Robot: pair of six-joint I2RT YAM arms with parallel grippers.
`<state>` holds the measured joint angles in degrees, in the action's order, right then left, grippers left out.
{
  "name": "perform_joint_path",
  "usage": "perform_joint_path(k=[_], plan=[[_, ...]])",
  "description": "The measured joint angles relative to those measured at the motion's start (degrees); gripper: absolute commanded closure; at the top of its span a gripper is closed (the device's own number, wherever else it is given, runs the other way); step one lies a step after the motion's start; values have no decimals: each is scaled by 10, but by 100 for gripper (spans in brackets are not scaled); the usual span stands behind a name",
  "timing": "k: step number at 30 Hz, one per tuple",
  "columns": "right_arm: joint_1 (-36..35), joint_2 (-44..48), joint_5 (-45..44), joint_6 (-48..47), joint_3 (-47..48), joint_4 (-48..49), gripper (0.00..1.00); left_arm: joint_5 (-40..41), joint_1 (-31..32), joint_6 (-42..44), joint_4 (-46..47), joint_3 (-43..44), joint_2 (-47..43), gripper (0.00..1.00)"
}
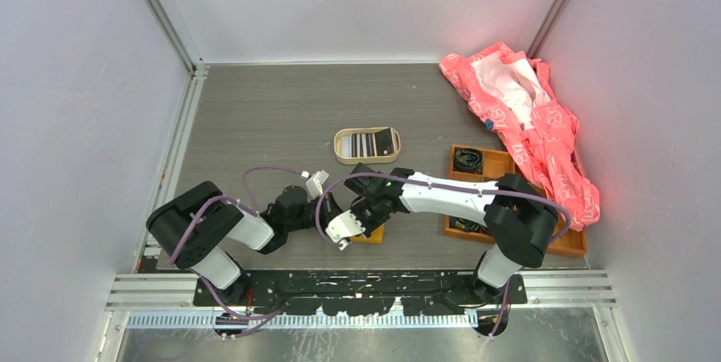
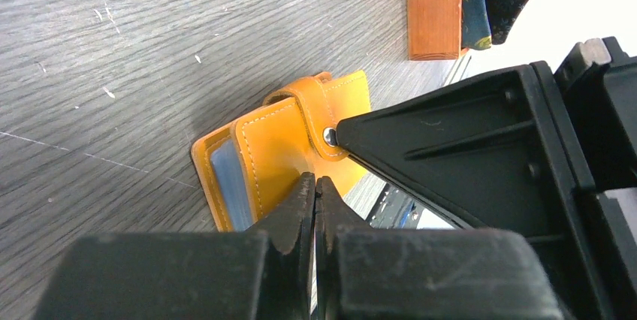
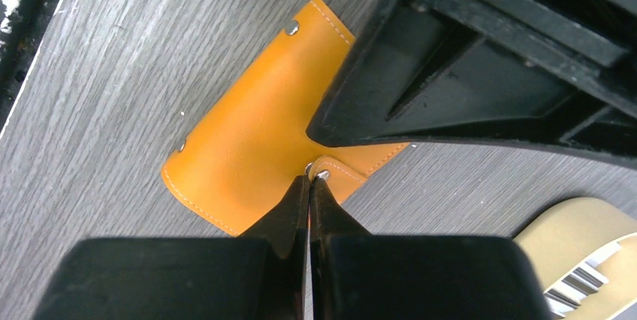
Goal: Put the credit cards into the card holder
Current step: Close the card holder at the center of the board.
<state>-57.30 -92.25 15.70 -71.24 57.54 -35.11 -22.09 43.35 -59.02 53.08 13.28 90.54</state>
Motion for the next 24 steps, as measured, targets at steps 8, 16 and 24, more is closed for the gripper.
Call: perform_joint_path(k=[8, 16, 24], plan=[[-23, 1, -34, -27, -4, -2, 99, 0, 0, -4, 0, 0, 1, 100], [-42, 8, -62, -52, -17, 4, 99, 0, 0, -5, 2, -1, 1, 100], [-76, 2, -112, -64, -20, 2, 99, -3, 0, -6, 5, -1, 4, 100]])
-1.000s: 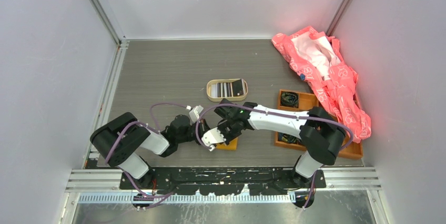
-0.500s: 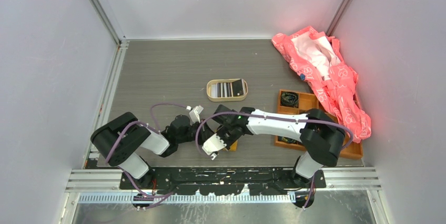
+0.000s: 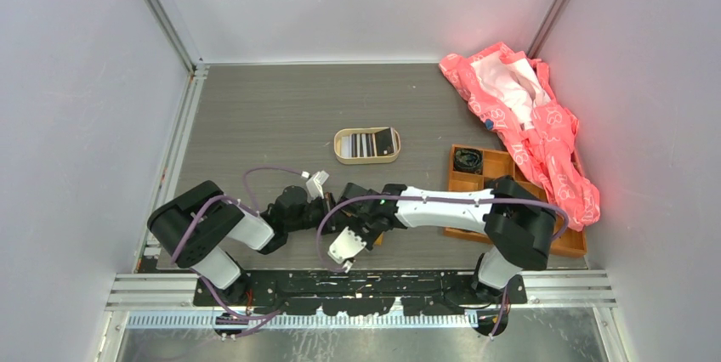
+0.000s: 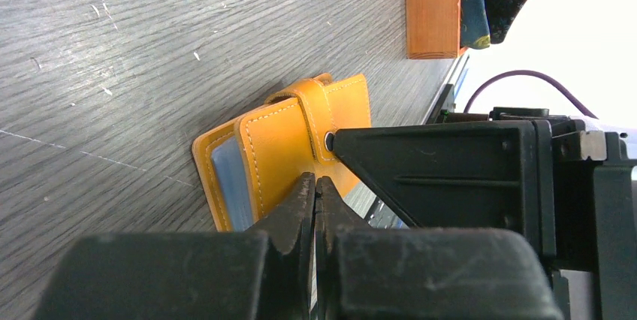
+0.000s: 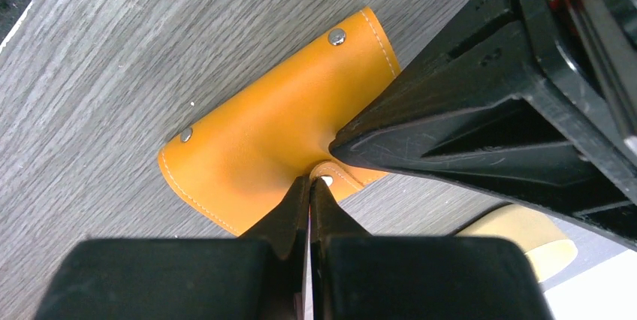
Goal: Put the credit cards into the card holder
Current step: Close the card holder at the center of the board, then reset both arms
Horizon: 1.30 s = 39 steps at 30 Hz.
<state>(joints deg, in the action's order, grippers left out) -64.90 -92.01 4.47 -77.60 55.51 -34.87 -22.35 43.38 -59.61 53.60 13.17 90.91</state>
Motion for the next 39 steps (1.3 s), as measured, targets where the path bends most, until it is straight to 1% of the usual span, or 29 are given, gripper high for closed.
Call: perform_joint_path(k=[1, 2, 5, 6, 8, 11, 14, 15, 19, 21, 22, 23, 24, 25, 27, 29, 31, 33, 35, 36, 39], plan=[[-3, -1, -5, -1, 0, -1, 99, 0, 0, 0, 0, 0, 0, 100], [-6, -2, -11, -1, 0, -1, 95, 0, 0, 0, 0, 0, 0, 100], [-12, -6, -22, 8, 4, -3, 77, 0, 0, 0, 0, 0, -1, 99], [-12, -7, -20, 21, 7, -6, 72, 0, 0, 0, -2, 0, -2, 97], [-12, -7, -3, 46, 9, -13, 64, 2, 0, 2, -11, 0, -11, 94], [3, -5, 41, 80, 17, -19, 54, 9, 0, 11, -56, 0, -48, 87], [33, 16, 93, 106, 18, -48, 44, 20, 0, 32, -130, 2, -127, 83], [45, 20, 98, 107, 18, -52, 42, 28, 0, 42, -167, 6, -164, 81], [103, 88, 139, 123, 19, -87, 39, 60, 0, 98, -304, 34, -318, 60], [137, 128, 161, 132, 24, -103, 35, 78, 0, 125, -356, 44, -381, 52], [155, 144, 173, 138, 28, -109, 30, 89, 0, 137, -382, 47, -416, 49], [176, 161, 185, 148, 33, -113, 20, 95, 0, 145, -402, 47, -443, 47], [199, 177, 199, 163, 38, -116, 5, 100, 0, 152, -418, 46, -462, 45], [221, 189, 207, 184, 43, -115, 1, 105, 0, 156, -435, 44, -485, 43], [280, 218, 229, 253, 52, -106, 1, 108, 0, 162, -458, 36, -518, 38], [346, 243, 252, 323, 61, -91, 0, 108, -1, 165, -485, 26, -554, 29], [438, 268, 289, 423, 67, -67, 1, 109, -1, 165, -505, 21, -586, 19], [515, 289, 311, 510, 70, -44, 1, 111, -1, 163, -522, 20, -624, 12], [578, 315, 318, 598, 70, -25, 0, 116, -1, 162, -540, 24, -662, 9], [596, 332, 316, 635, 69, -16, 1, 120, -1, 162, -555, 30, -680, 9], [626, 386, 314, 695, 70, -8, 0, 137, -1, 169, -616, 68, -722, 9]])
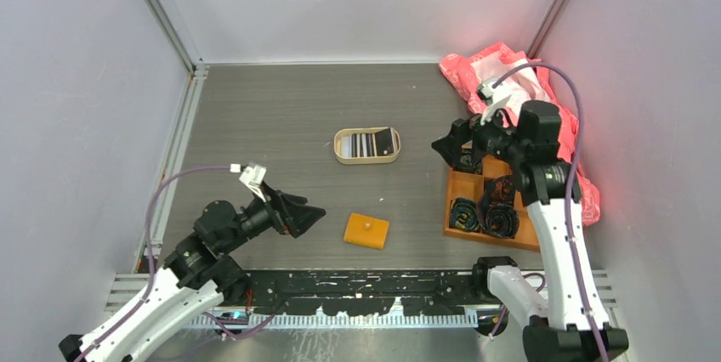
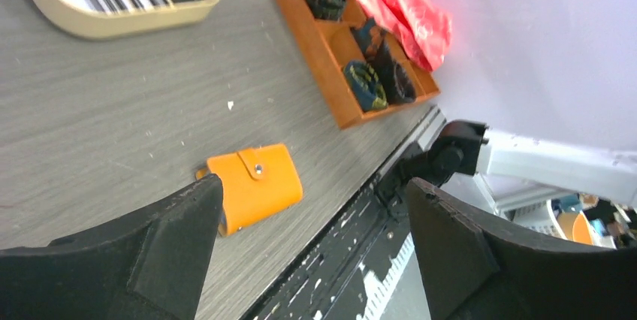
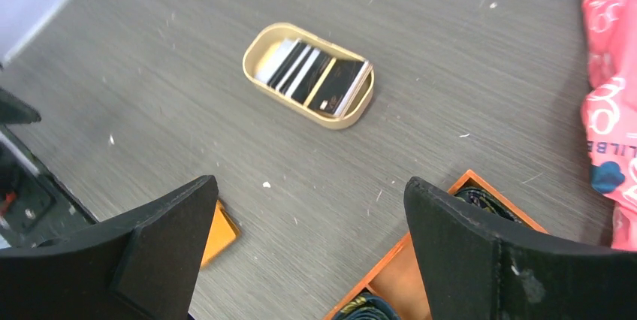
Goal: Put the credit cards into the card holder
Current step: Reset both arms
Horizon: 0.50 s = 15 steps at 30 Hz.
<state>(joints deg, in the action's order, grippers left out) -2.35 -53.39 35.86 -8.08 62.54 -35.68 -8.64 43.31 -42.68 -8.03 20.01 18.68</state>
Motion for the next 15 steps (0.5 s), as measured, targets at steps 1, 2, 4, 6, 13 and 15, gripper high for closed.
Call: perform_joint_path(k=[1, 2, 4, 6, 13, 15], plan=[[5, 14, -2, 12, 3, 0, 0, 6, 0, 3, -20, 19, -8, 9], [10, 27, -11, 32, 9, 0, 1, 13, 0, 11, -50, 46, -14, 9], [13, 37, -34, 70, 24, 4, 0, 22, 0, 24, -93, 92, -19, 9], [13, 41, -66, 112, 44, 5, 0, 28, 0, 36, -135, 135, -21, 8], [14, 39, -189, 232, 127, -14, 1, 39, 0, 81, -250, 246, -33, 5], [14, 40, -200, 239, 146, -23, 0, 39, 0, 87, -260, 257, -36, 4]])
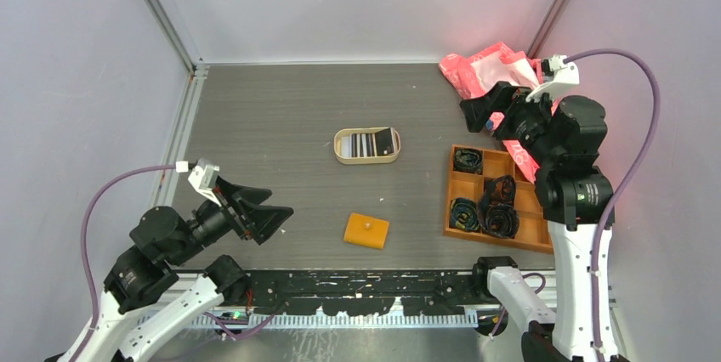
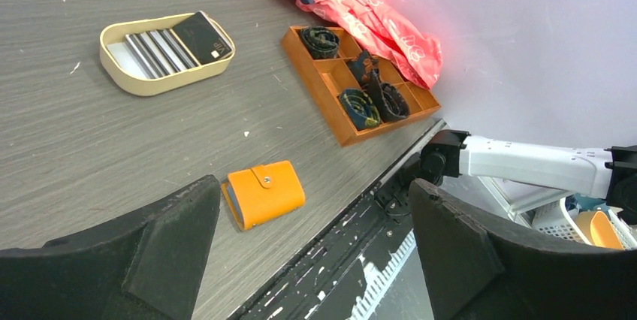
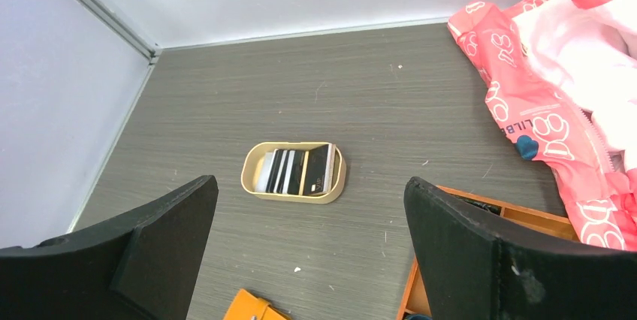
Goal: Put the credit cards into the card holder
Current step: Reset both arms
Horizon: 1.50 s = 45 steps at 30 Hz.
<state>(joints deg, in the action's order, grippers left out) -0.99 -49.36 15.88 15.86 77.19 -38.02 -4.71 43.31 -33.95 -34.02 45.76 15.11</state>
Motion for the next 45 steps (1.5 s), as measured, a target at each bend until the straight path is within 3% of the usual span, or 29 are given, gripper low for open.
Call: perform_joint_path(k=[25, 45], plan=[[39, -16, 47, -36, 31, -53, 0, 45, 0, 71, -19, 20, 15, 0], [77, -17, 54, -32, 19, -53, 0, 38, 0, 124, 2, 11, 103, 0]])
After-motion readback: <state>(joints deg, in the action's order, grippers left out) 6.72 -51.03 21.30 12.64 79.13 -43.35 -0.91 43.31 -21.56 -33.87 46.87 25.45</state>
